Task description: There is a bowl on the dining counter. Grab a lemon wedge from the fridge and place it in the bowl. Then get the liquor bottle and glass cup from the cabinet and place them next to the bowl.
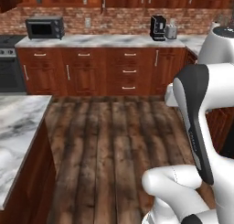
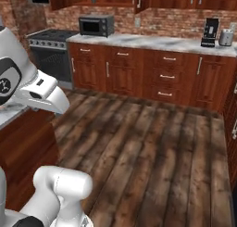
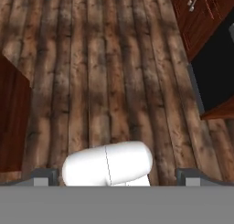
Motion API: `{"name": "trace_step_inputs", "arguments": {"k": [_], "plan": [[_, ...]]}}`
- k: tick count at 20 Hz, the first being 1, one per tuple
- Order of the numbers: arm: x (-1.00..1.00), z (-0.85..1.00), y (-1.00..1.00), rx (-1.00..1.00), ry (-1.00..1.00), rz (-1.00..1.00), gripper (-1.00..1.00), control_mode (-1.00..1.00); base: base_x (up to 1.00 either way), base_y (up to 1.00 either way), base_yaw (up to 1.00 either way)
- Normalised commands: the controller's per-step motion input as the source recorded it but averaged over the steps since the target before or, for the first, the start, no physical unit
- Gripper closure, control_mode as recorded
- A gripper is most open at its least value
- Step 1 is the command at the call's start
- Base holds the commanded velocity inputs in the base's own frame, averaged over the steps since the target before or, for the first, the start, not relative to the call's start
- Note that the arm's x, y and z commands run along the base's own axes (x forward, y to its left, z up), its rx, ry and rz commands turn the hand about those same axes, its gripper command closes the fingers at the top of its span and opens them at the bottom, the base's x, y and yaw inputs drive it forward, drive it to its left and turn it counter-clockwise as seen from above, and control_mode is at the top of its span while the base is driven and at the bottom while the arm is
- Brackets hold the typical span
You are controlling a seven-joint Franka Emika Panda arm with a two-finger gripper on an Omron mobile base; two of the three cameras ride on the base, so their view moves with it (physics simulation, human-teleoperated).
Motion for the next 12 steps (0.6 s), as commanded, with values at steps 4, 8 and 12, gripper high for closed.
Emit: {"name": "trace_step_inputs", "arguments": {"k": [4,8,12], "plan": [[0.0,0.0,0.0,0.0,0.0,0.0,-1.0,1.0,1.0,0.0,0.01],[0.0,0.0,0.0,0.0,0.0,0.0,-1.0,1.0,1.0,0.0,0.0],[0.0,0.0,0.0,0.0,0.0,0.0,-1.0,1.0,1.0,0.0,0.0]]}}
